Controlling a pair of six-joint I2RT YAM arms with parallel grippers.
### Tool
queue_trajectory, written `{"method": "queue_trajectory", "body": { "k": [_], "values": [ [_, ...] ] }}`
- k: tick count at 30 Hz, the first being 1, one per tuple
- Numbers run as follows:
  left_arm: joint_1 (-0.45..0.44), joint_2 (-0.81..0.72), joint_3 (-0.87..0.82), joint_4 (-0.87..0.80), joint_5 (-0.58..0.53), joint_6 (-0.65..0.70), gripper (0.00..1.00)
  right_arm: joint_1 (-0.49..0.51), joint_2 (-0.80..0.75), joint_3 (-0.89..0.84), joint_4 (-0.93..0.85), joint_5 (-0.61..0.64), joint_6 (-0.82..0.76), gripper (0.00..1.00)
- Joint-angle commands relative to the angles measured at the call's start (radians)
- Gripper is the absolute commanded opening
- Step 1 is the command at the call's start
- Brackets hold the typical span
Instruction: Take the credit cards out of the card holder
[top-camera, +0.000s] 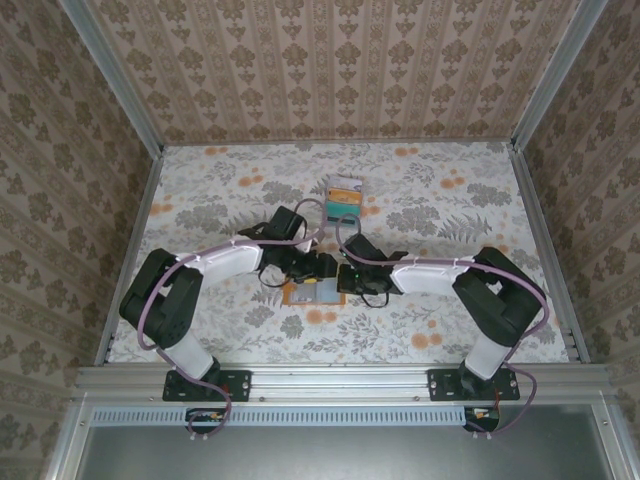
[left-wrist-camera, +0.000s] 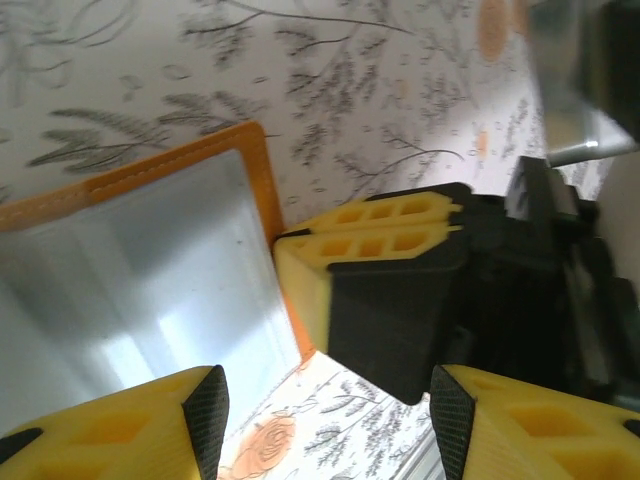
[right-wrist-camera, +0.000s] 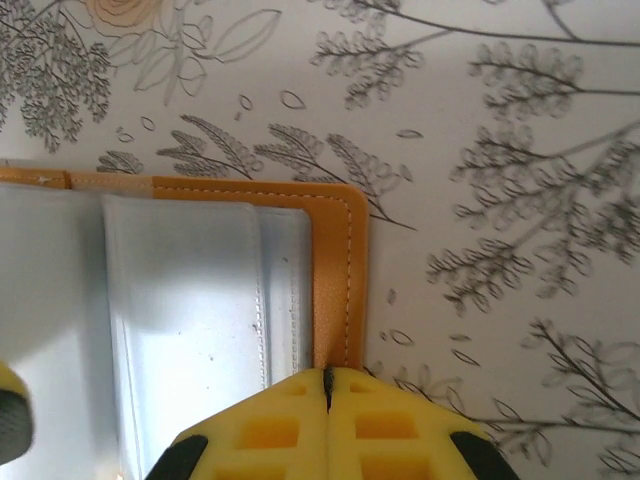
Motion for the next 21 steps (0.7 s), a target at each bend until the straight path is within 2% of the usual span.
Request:
{"method": "queue_trajectory", "body": {
  "k": [1, 4, 7, 14, 17, 21],
  "values": [
    [-0.014, 0.018, 0.032, 0.019, 0.053, 0.029, 0.6, -0.019, -0.053, -0.048, -0.009, 0.041, 0.039, 0.04],
    [-0.015, 0.004, 0.034, 0.018, 0.052, 0.027, 0.6, -0.025, -0.085, -0.069, 0.005, 0.043, 0.048, 0.04],
    [-0.001, -0.031, 0.022, -0.011, 0.005, 0.038, 0.6, -0.026, -0.086, -0.062, -0.001, 0.029, 0.036, 0.05],
    [0.126, -0.077, -0.042, -0.111, -0.137, 0.048, 0.6, -0.016, -0.068, -0.044, -0.003, 0.012, 0.027, 0.05],
    [0.161, -0.074, -0.062, -0.137, -0.147, 0.054, 0.59, -0.016, -0.059, -0.042, -0.004, 0.008, 0.027, 0.06],
    [0.162, -0.057, -0.08, -0.149, -0.149, 0.06, 0.59, -0.014, -0.055, -0.043, -0.003, 0.008, 0.026, 0.06]
  ]
}}
